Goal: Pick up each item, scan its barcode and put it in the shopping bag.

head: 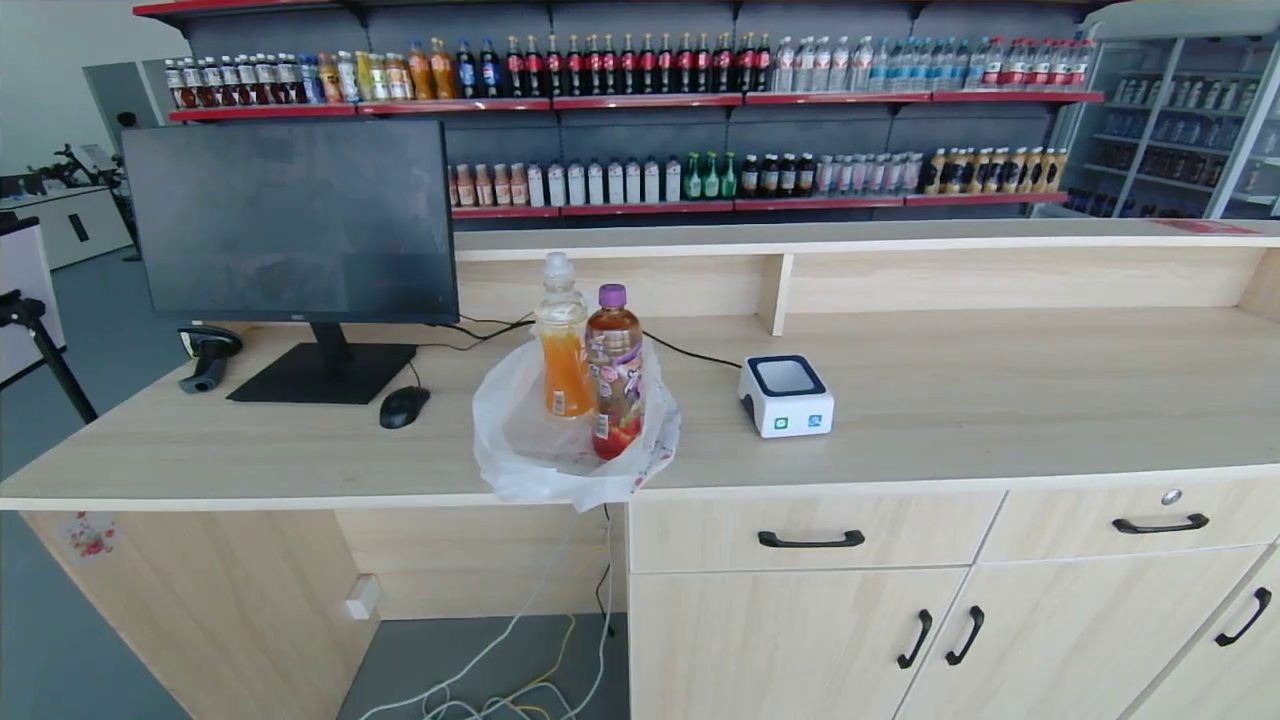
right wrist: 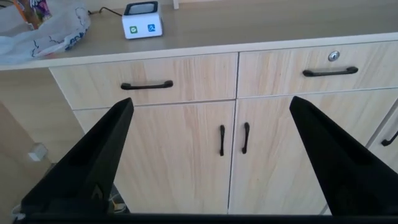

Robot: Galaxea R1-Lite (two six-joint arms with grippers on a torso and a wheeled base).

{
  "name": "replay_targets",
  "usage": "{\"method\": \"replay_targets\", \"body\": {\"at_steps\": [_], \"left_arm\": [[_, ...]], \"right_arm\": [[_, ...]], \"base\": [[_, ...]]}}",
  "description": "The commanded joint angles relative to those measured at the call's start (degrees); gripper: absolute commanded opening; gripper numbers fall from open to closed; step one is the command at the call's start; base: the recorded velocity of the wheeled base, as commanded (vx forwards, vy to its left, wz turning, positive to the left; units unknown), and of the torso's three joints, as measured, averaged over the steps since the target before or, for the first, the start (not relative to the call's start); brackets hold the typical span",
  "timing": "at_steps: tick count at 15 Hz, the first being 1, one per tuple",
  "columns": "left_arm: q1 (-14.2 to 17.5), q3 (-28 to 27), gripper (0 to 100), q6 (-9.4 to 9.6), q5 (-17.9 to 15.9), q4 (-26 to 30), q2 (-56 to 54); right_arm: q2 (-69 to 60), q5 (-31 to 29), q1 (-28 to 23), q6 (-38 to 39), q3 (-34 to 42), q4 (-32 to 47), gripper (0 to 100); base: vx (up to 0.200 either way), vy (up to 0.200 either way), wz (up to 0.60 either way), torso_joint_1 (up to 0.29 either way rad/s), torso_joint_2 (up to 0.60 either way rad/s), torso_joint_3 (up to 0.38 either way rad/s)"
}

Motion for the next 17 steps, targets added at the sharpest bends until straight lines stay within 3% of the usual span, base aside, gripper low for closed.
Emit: {"method": "replay_targets", "body": {"at_steps": [1, 4, 17], "left_arm": [[0.0, 0.0, 100, -0.01, 0.02, -0.04, -0.02], [0.0, 0.0, 100, -0.01, 0.02, -0.04, -0.02], [0.0, 0.0, 100, -0.01, 0.02, 0.05, -0.02]], "right_arm": [[0.07, 0.03, -0.04, -0.08, 0.01, -0.06, 100], [0.07, 0.03, -0.04, 0.19, 0.01, -0.06, 100], [0.07, 0.03, -0.04, 0.36, 0.01, 0.02, 100]], "base": [[0.0, 0.0, 0.0, 0.0, 0.0, 0.0], [-0.2, 0.0, 0.0, 0.007, 0.0, -0.001], [0.0, 0.0, 0.0, 0.0, 0.0, 0.0]]}}
